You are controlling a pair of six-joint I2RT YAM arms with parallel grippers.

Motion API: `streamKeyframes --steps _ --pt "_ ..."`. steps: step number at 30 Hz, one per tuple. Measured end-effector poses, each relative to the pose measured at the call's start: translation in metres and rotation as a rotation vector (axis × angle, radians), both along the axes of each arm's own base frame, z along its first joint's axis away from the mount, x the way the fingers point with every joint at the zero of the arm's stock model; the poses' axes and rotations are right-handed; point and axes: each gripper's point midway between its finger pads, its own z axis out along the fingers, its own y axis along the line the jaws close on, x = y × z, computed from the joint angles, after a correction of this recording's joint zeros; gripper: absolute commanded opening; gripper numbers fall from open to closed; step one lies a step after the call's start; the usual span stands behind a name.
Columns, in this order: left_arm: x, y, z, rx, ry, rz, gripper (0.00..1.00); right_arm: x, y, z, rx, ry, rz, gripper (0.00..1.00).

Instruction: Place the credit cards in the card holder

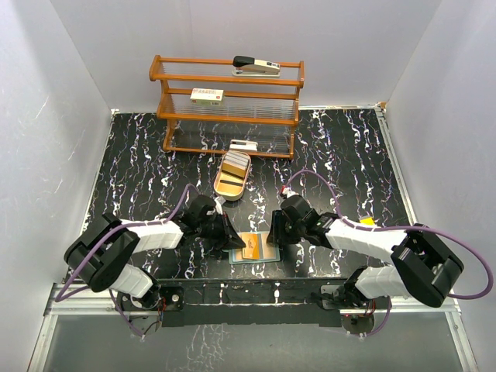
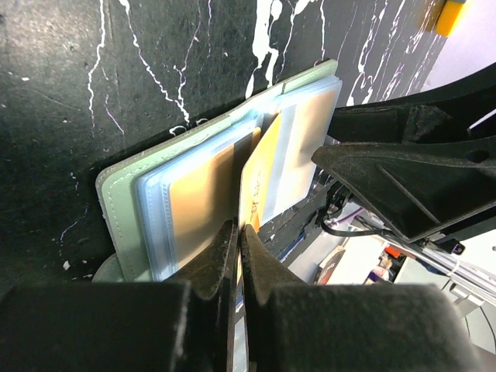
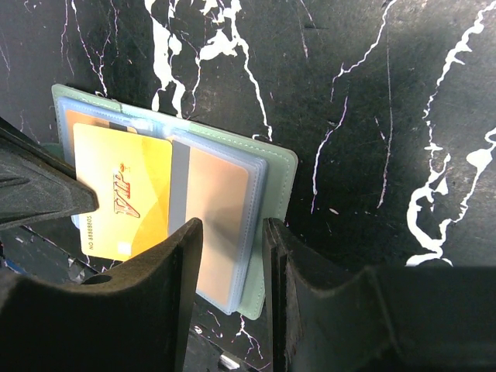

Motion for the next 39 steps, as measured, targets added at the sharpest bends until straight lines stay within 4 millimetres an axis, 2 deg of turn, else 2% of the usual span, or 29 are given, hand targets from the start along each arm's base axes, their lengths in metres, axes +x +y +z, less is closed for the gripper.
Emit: streamKeyframes --steps 20,31,39 --pt "0.003 -0.006 -0.007 0.050 0.040 -0.043 0.00 -0.003 -0.002 0.001 0.017 -0.016 0.004 0.34" --pt "0.014 -0.007 -0.001 0.094 -0.051 -0.103 0.00 -0.002 -0.001 0.003 0.021 -0.019 0.004 0.33" --pt "0.014 -0.008 -0.004 0.093 -0.063 -0.122 0.00 -0.003 -0.001 0.003 0.024 -0.016 0.000 0.33"
